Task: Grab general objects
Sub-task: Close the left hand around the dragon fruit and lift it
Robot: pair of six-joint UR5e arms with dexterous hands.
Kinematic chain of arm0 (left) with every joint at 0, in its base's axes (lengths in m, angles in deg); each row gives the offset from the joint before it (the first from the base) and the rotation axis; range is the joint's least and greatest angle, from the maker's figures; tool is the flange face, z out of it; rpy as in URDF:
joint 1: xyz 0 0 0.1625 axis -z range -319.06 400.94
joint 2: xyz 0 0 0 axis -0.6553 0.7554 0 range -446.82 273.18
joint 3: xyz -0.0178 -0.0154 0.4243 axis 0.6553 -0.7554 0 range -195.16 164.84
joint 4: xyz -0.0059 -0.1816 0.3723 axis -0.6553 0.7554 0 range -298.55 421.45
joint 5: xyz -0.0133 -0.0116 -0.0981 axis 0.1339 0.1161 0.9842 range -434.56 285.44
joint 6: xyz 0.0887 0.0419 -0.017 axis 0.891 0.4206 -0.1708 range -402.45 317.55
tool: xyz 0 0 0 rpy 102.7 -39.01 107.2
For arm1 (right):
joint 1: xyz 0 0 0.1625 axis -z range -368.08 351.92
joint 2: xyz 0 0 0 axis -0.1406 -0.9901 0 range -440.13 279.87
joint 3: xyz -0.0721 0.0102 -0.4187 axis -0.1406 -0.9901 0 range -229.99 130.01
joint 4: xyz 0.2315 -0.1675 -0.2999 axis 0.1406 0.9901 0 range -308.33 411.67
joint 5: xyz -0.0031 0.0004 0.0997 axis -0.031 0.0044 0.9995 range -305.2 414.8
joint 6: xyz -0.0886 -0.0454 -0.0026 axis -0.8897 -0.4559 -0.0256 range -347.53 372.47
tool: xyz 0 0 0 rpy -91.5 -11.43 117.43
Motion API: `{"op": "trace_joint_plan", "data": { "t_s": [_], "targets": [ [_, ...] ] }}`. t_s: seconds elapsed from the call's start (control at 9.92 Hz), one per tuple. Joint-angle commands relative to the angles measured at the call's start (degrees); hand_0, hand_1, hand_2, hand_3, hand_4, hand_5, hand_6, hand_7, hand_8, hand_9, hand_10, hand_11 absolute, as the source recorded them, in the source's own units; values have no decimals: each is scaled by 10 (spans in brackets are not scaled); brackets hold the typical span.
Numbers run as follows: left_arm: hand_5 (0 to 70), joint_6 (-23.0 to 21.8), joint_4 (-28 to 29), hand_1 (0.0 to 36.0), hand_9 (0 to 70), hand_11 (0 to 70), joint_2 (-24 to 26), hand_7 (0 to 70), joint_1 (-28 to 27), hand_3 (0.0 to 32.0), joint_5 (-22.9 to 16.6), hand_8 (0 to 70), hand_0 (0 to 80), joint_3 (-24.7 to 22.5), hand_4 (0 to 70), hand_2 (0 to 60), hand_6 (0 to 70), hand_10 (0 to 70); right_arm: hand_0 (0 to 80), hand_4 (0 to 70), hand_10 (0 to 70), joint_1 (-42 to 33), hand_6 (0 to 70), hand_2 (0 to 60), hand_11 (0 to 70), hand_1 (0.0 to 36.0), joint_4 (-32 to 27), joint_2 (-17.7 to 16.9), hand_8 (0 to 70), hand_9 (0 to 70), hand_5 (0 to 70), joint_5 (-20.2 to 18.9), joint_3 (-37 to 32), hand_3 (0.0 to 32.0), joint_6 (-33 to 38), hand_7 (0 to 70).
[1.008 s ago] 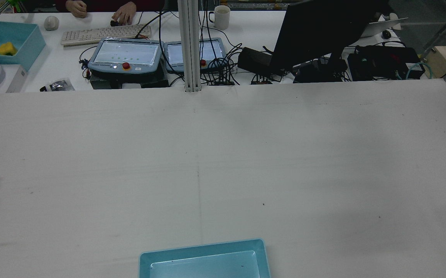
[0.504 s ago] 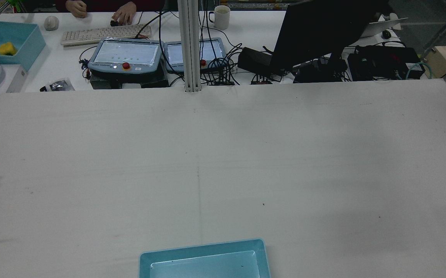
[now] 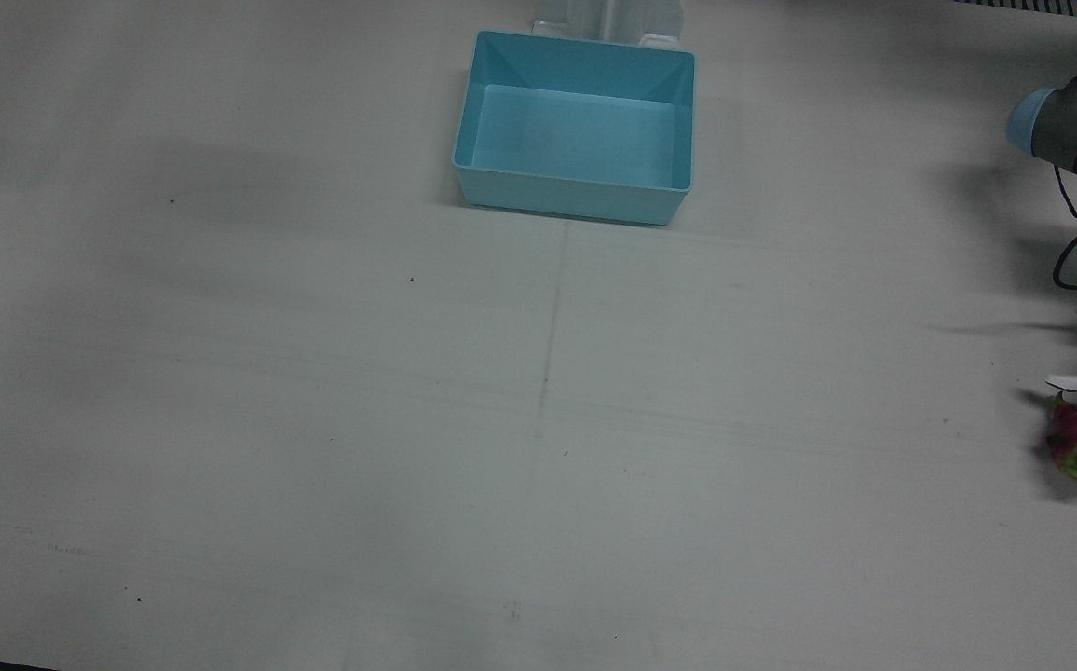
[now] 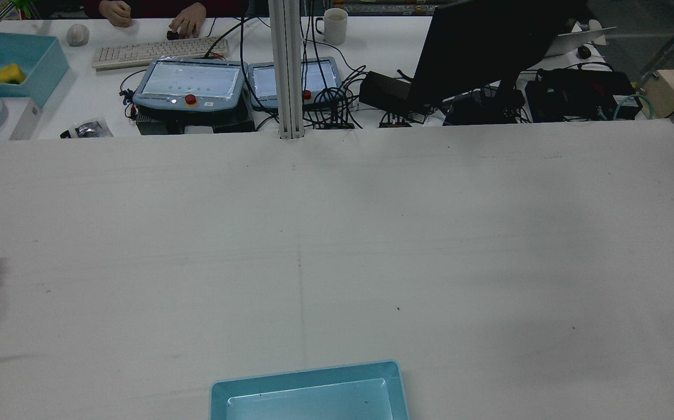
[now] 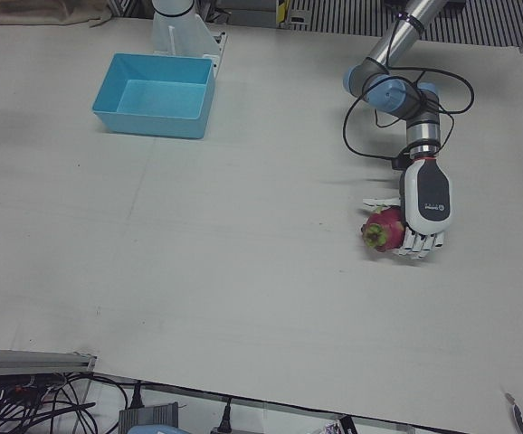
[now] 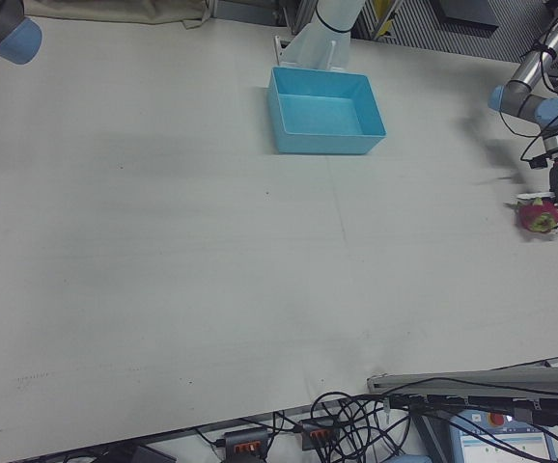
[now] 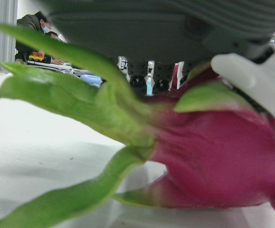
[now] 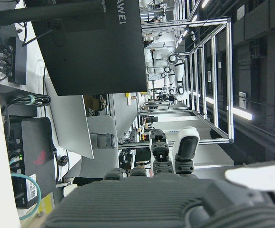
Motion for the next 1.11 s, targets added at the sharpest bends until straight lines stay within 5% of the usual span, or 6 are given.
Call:
{"op": "trace_joint_plan", "data": {
  "t_s": [0.0, 0.1, 0.3, 0.5, 0.71, 1.01],
  "targets": [
    [569, -5, -32, 0, 531, 700, 3, 625, -23, 0, 49, 535, 429, -8, 391, 140, 668, 700, 0, 0, 0, 0, 0, 0, 0, 0, 0, 0, 0, 0, 0, 0, 0, 0, 0, 0],
    [666, -9, -43, 0, 663, 700, 3, 700, -24, 0, 55, 645, 423, -21, 545, 101, 700, 700, 0, 0, 0, 0, 0, 0, 0, 0, 0, 0, 0, 0, 0, 0, 0, 0, 0, 0],
    [700, -9, -86, 0, 700, 700, 2, 700, -23, 0, 56, 700, 382, -90, 700, 128, 700, 700, 0, 0, 0, 0, 0, 0, 0, 0, 0, 0, 0, 0, 0, 0, 0, 0, 0, 0],
    [700, -50, -100, 0, 700, 700, 0, 700, -23, 0, 51, 700, 204, -124, 700, 341, 700, 700, 0, 0, 0, 0, 0, 0, 0, 0, 0, 0, 0, 0, 0, 0, 1, 0, 0, 0],
    [700, -118, -95, 0, 700, 700, -2, 700, -26, 0, 35, 700, 113, -124, 700, 463, 700, 700, 0, 0, 0, -1, 0, 0, 0, 0, 0, 0, 0, 0, 0, 0, 1, 0, -1, 0],
    [700, -192, -32, 0, 700, 700, -3, 700, -25, 0, 1, 700, 89, -119, 700, 388, 700, 700, 0, 0, 0, -1, 0, 0, 0, 0, 0, 0, 0, 0, 0, 0, 1, 0, 0, 0]
  ]
}}
